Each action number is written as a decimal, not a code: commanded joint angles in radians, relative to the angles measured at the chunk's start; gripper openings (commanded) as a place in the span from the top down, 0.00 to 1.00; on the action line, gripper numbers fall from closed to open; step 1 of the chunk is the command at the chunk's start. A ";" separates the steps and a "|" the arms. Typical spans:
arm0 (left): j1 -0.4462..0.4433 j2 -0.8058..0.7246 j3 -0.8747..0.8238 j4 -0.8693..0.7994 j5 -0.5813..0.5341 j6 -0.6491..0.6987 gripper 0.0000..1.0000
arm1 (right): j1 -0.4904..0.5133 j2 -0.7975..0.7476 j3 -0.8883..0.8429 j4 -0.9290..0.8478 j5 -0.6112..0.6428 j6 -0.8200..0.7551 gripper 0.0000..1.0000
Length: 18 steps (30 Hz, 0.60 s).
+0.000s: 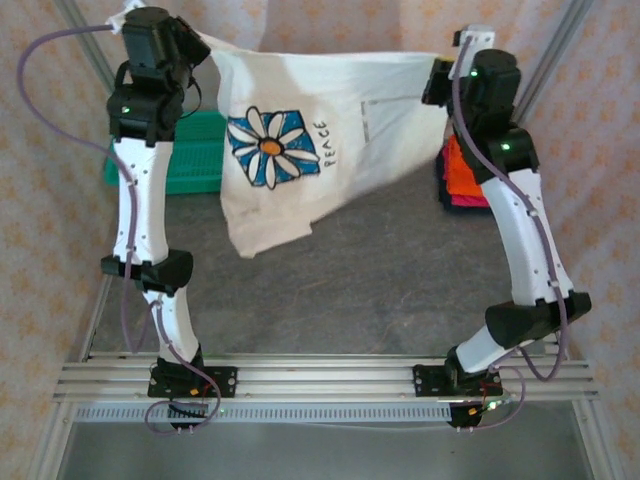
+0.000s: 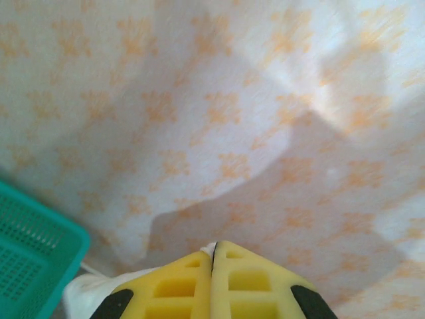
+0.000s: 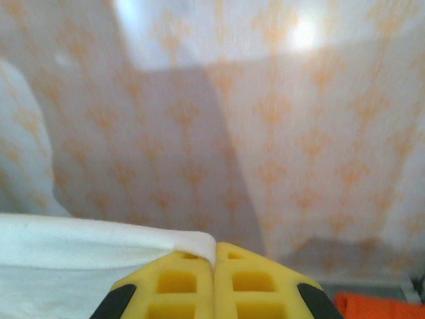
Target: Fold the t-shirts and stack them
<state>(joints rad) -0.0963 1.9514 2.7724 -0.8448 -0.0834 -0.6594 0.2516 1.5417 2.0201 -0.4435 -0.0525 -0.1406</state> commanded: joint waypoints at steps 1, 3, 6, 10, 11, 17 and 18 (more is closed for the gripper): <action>0.022 -0.189 -0.040 0.049 -0.052 0.030 1.00 | -0.016 -0.111 0.042 0.029 0.027 -0.015 1.00; 0.021 -0.304 -0.194 0.079 -0.053 0.042 1.00 | -0.015 -0.159 0.003 0.014 0.023 -0.025 1.00; 0.021 -0.511 -0.522 0.146 -0.047 0.045 1.00 | -0.016 -0.268 -0.166 0.017 0.021 -0.030 1.00; 0.021 -0.769 -0.972 0.167 -0.029 0.005 1.00 | -0.015 -0.468 -0.518 0.036 -0.019 -0.011 1.00; 0.021 -0.827 -1.076 0.163 -0.029 -0.008 1.00 | -0.015 -0.512 -0.602 0.038 -0.036 -0.002 1.00; 0.021 -1.157 -1.687 0.066 -0.055 -0.144 1.00 | -0.016 -0.687 -1.040 -0.018 -0.214 0.074 1.00; 0.021 -1.196 -1.778 0.053 -0.048 -0.175 1.00 | -0.016 -0.690 -1.092 -0.026 -0.242 0.095 1.00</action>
<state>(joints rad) -0.0959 0.8333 1.1469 -0.7162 -0.0475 -0.7410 0.2543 0.8818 1.0122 -0.4370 -0.2512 -0.1127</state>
